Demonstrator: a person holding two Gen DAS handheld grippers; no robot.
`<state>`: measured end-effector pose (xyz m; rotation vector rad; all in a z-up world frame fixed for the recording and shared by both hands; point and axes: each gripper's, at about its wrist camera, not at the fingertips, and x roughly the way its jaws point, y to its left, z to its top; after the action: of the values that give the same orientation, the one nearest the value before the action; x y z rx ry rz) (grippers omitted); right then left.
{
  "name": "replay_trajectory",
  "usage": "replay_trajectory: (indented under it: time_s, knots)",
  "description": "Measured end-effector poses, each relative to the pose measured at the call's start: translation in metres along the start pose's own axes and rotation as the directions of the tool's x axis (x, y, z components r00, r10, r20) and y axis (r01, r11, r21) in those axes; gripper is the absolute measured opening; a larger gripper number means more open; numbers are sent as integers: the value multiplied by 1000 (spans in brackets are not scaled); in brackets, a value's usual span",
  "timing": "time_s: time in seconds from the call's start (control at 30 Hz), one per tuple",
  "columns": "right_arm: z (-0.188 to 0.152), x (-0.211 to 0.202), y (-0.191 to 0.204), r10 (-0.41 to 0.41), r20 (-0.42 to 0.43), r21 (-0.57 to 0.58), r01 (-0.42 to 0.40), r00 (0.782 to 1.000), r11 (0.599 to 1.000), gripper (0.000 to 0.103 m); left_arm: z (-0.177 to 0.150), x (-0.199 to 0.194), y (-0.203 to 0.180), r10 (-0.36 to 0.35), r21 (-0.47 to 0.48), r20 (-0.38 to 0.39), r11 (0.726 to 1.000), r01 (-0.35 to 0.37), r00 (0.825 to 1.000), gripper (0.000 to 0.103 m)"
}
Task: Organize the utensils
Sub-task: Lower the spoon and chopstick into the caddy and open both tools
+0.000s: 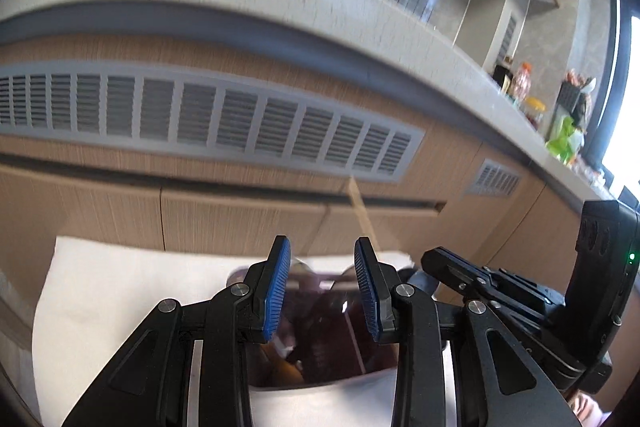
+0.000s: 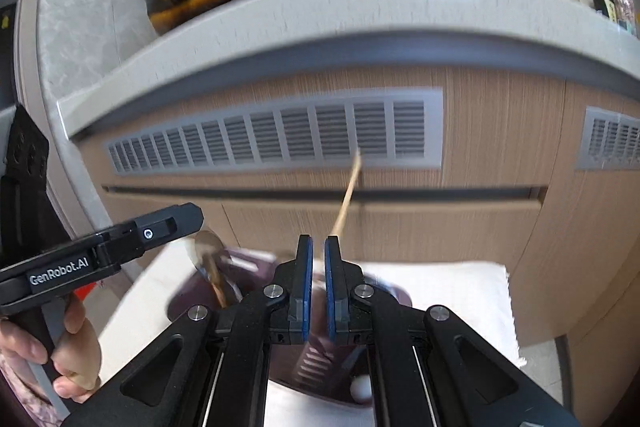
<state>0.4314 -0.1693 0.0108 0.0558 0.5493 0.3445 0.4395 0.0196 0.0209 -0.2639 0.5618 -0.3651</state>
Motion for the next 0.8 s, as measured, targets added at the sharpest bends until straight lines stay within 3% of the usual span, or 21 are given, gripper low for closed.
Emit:
replay_trajectory:
  time_s: [0.2, 0.4, 0.57, 0.73, 0.8]
  knots:
    - [-12, 14, -4, 3, -40, -2, -3, 999, 1000, 5, -16, 8, 0, 16, 14, -43, 1000, -15, 999, 34]
    - [-21, 23, -10, 62, -152, 65, -53, 986, 996, 5, -23, 14, 0, 30, 25, -77, 999, -29, 997, 34]
    - [-31, 34, -19, 110, -208, 168, -75, 972, 983, 13, -28, 13, 5, 32, 11, -92, 999, -31, 995, 34]
    - [-26, 44, -23, 108, -229, 273, -42, 968, 961, 30, -27, 2, 8, 31, 1, -77, 1000, -31, 997, 34]
    - [-25, 50, -27, 106, -247, 317, -23, 963, 948, 31, -26, -4, 10, 34, 0, -69, 999, -34, 997, 34]
